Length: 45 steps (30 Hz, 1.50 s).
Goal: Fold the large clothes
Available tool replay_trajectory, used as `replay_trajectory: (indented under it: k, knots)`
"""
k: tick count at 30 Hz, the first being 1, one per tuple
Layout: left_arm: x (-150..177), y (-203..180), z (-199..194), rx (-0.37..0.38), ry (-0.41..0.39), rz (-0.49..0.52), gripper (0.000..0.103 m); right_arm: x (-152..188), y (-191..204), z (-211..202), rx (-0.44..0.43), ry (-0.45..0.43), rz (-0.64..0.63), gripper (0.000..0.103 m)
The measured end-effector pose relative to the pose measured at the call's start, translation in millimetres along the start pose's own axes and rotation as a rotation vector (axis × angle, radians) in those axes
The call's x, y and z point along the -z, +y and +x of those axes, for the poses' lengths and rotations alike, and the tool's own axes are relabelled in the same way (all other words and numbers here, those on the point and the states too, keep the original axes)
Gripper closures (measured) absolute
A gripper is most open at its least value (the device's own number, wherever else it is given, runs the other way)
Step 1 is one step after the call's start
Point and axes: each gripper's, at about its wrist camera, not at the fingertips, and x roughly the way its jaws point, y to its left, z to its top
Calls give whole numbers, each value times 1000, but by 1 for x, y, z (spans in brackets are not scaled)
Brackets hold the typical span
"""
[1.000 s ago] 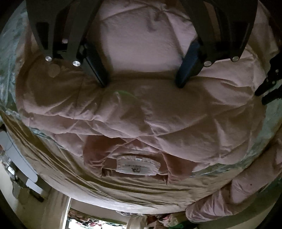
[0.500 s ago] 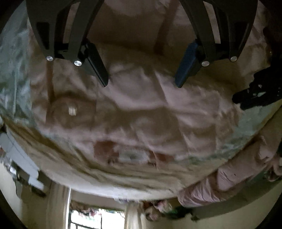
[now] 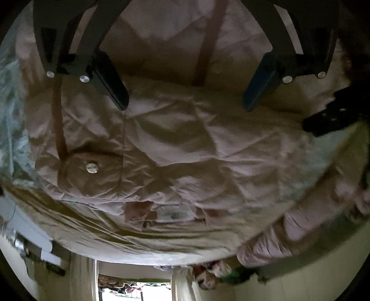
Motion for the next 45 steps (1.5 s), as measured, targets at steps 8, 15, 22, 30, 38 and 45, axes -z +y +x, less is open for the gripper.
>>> replay_trajectory:
  k: [8,15,22,30,38,45]
  knots:
    - [1,-3,-30,11,-24,-22,9,10,1,-46,-11,-72,-2,4]
    - [4,-9,-52,-8,-50,-13,9,8,-1,-73,-12,-125,-9,4]
    - [10,-14,-80,-22,-94,4,9,11,1,-93,-1,-157,-13,4]
    - [23,-15,-110,-25,-140,-5,9,13,7,-119,-10,-204,-29,4]
    - [34,-8,-146,-27,-201,-19,9,12,22,-141,-23,-250,-46,4]
    - [47,-5,-171,-37,-231,-26,9,21,37,-159,-42,-289,-69,4]
